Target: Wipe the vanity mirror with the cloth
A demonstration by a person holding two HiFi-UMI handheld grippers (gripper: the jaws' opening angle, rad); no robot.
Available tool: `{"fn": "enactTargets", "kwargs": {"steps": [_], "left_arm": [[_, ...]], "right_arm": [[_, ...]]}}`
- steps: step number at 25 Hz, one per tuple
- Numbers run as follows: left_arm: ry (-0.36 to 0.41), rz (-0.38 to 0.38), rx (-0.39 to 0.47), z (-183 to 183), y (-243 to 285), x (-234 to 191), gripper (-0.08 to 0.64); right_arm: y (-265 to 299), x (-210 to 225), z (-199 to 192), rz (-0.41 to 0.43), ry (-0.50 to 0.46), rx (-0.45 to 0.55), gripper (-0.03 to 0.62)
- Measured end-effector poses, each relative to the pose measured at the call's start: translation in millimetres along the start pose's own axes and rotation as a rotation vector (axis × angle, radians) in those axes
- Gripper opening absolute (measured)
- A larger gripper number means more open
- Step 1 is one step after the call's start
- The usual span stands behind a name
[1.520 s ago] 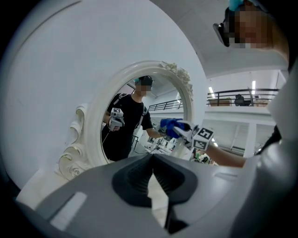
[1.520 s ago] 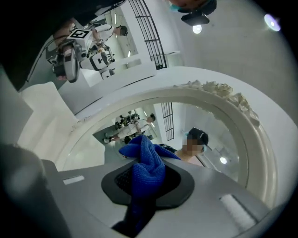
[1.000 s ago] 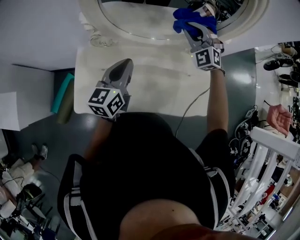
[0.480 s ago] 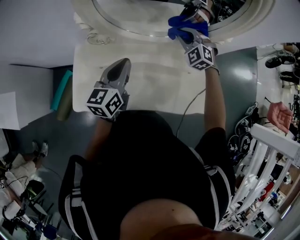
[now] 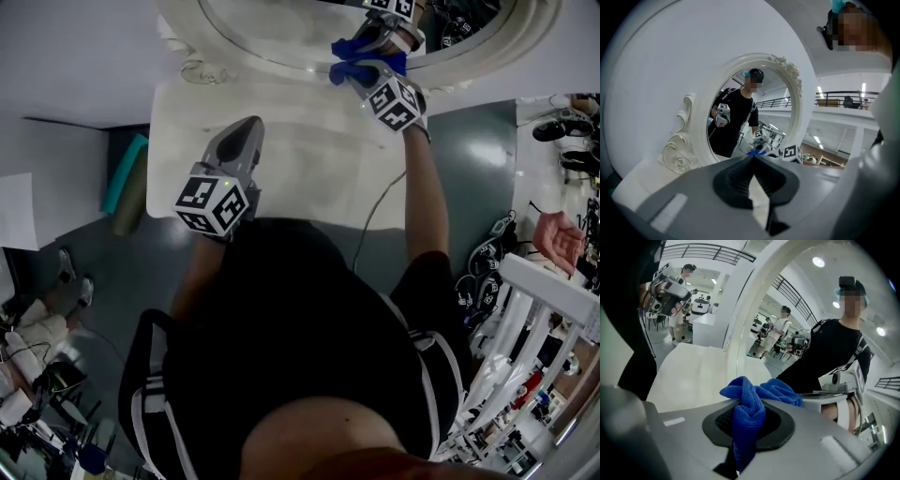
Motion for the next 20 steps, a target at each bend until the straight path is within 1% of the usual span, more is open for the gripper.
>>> {"fn": "enactTargets", "kwargs": {"steps": [1, 3, 6, 8, 11, 13, 16, 18, 20], "left_arm": [[-0.001, 0.002, 0.003, -0.1, -1.6, -0.9, 0.009], [-0.003, 0.002, 0.009, -0.8, -4.7, -1.3, 0.008], [0.003, -0.002, 0.024, 3.3, -9.2, 0.9, 0.008], [0.007, -0.003, 0.035, 6.1, -12.3, 0.2, 0.008], [0.014, -0.005, 0.052, 8.7, -22.9, 0.5, 0.008], [0.026, -0.015, 0.068, 12.6, -30.4, 0.7, 0.008], [0.039, -0.027, 0.07, 8.4, -38.3, 1.8, 0.009], [0.048, -0.033, 0.061, 8.0, -38.9, 5.7, 0.008], [0.059, -0.037, 0.077, 13.8, -35.8, 9.1, 0.009]], "right_arm": [[4.5, -2.2, 2.3, -0.003, 0.027, 0.031, 0.046], [9.4, -9.1, 9.9, -0.033, 0.119, 0.137, 0.046], [10.7, -18.8, 34.2, -0.067, 0.298, 0.33, 0.046], [14.5, -24.6, 52.4, -0.075, 0.406, 0.436, 0.046], [14.2, -31.7, 76.4, -0.091, 0.596, 0.588, 0.046], [8.1, -30.8, 89.8, -0.143, 0.7, 0.673, 0.046], [-7.7, -40.7, 99.0, -0.241, 0.825, 0.745, 0.046], [-20.8, -48.0, 101.0, -0.302, 0.904, 0.767, 0.046], [-33.5, -47.1, 104.3, -0.371, 0.96, 0.779, 0.046]]}}
Point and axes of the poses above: the fingertips, and each gripper's own axes: y forward along the fingers, x to its right, z out of its top, the point moved 8 cm from there along -y, backward along the fingers, and after that the axes turned 13 degrees about -y, right-handed, at the moved point
